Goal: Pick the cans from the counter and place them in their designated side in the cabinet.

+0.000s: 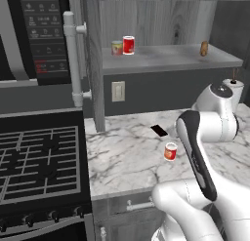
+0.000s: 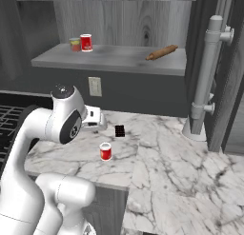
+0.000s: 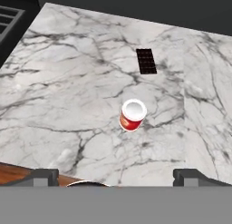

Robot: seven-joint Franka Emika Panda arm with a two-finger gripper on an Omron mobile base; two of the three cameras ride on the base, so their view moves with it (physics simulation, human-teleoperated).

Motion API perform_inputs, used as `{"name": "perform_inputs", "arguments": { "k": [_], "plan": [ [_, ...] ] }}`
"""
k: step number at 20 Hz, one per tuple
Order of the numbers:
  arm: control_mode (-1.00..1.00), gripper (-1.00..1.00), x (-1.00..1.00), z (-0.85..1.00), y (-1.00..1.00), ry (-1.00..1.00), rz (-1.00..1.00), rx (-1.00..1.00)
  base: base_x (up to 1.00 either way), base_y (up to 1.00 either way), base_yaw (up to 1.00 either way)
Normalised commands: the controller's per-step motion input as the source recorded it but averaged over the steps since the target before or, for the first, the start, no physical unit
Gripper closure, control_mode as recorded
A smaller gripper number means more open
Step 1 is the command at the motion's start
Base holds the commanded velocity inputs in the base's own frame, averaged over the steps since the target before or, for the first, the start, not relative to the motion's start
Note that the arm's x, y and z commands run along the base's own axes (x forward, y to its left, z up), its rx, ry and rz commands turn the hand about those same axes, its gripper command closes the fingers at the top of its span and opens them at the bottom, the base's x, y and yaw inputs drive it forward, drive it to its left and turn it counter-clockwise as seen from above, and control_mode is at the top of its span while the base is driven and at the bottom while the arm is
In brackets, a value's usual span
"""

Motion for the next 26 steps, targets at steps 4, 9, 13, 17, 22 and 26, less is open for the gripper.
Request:
{"name": "perform_inputs", "arguments": {
  "k": [4, 9, 13, 17, 22, 26],
  "plan": [
    [-1.00, -1.00, 0.26, -0.19, -0.04, 0.03, -0.01, 0.00, 0.00, 0.00, 0.00],
    [-1.00, -1.00, 0.20, -0.23, -0.10, 0.04, -0.02, 0.00, 0.00, 0.00, 0.00],
    [-1.00, -1.00, 0.13, -0.23, -0.14, 0.03, -0.04, 0.03, 0.00, 0.00, 0.00],
    [-1.00, -1.00, 0.11, -0.19, -0.08, 0.00, -0.03, 0.06, 0.00, 0.00, 0.00],
    [-1.00, -1.00, 0.17, -0.20, 0.00, 0.00, -0.02, 0.04, 0.00, 0.00, 0.00],
    [-1.00, -1.00, 0.23, -0.21, 0.00, 0.02, -0.03, 0.01, 0.00, 0.00, 0.00]
  ]
}}
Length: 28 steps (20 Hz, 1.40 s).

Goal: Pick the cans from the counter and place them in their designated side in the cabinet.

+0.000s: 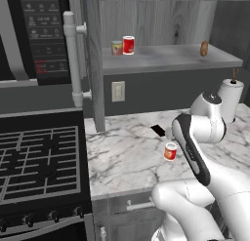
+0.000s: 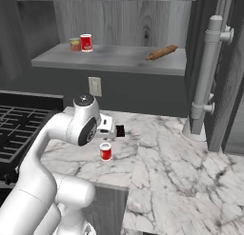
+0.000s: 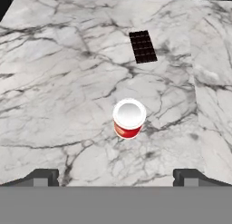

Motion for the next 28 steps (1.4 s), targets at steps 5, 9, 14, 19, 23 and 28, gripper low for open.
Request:
{"name": "perform_inputs", "arguments": {
  "k": [5, 9, 14, 19, 23, 28],
  "plan": [
    [-1.00, -1.00, 0.25, -0.21, 0.00, 0.02, -0.03, 0.00, 0.00, 0.00, 0.00],
    [-1.00, -1.00, 0.22, -0.19, 0.00, 0.01, -0.03, 0.00, 0.00, 0.00, 0.00],
    [-1.00, -1.00, 0.22, -0.22, 0.00, 0.00, -0.03, 0.00, 0.00, 0.00, 0.00],
    [-1.00, -1.00, 0.13, -0.21, -0.01, 0.02, -0.04, 0.00, 0.00, 0.00, 0.00],
    [-1.00, -1.00, 0.10, -0.20, -0.04, 0.03, -0.03, 0.00, 0.00, 0.00, 0.00],
    [-1.00, -1.00, 0.11, -0.18, -0.04, 0.03, -0.03, 0.00, 0.00, 0.00, 0.00]
  ]
}}
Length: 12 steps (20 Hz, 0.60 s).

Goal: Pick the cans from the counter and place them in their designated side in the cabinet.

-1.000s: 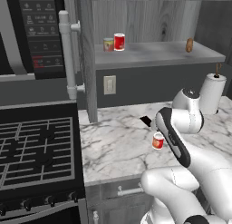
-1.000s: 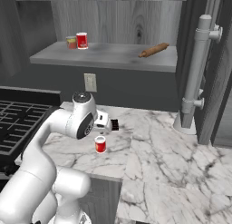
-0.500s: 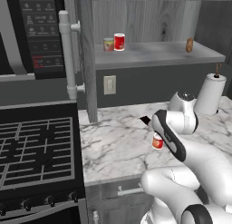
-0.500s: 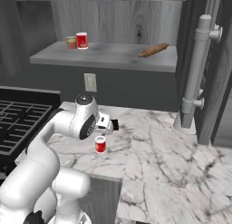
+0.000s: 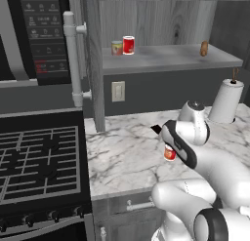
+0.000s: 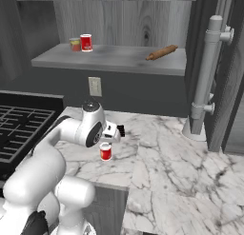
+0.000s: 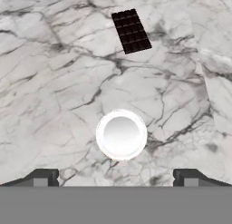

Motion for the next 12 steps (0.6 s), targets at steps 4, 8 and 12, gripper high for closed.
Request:
{"name": "perform_inputs", "arguments": {
  "k": [4, 8, 12],
  "plan": [
    [-1.00, -1.00, 0.10, -0.19, -0.03, 0.02, -0.02, 0.00, 0.00, 0.00, 0.00],
    [-1.00, -1.00, 0.12, -0.20, -0.02, 0.03, -0.02, 0.00, 0.00, 0.00, 0.00],
    [-1.00, -1.00, 0.12, -0.20, 0.00, 0.04, -0.02, 0.00, 0.00, 0.00, 0.00]
  ]
}}
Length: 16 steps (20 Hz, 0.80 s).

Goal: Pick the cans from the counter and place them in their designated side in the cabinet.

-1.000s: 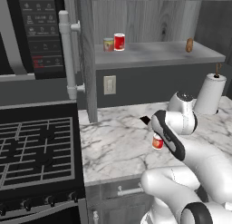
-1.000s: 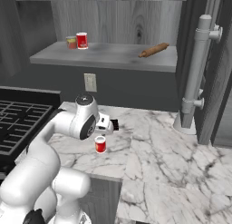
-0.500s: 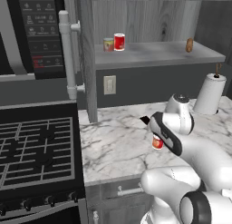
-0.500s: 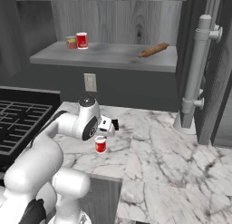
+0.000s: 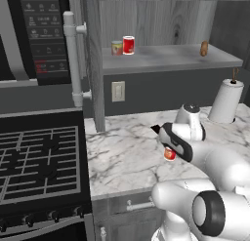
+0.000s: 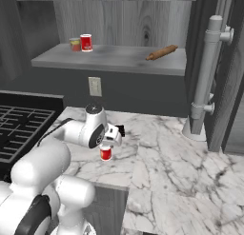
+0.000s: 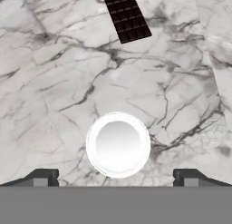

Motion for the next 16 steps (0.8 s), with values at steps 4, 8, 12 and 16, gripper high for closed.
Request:
{"name": "perform_inputs", "arguments": {
  "k": [4, 8, 12, 16],
  "plan": [
    [-1.00, -1.00, 0.12, -0.20, -0.02, 0.04, -0.02, 0.00, 0.00, 0.00, 0.00],
    [-1.00, -1.00, 0.12, -0.20, -0.03, 0.04, -0.02, 0.00, 0.00, 0.00, 0.00],
    [-1.00, -1.00, 0.13, -0.20, -0.04, 0.03, -0.02, 0.00, 0.00, 0.00, 0.00],
    [-1.00, -1.00, 0.12, -0.21, -0.05, 0.03, -0.02, 0.00, 0.00, 0.00, 0.00]
  ]
}}
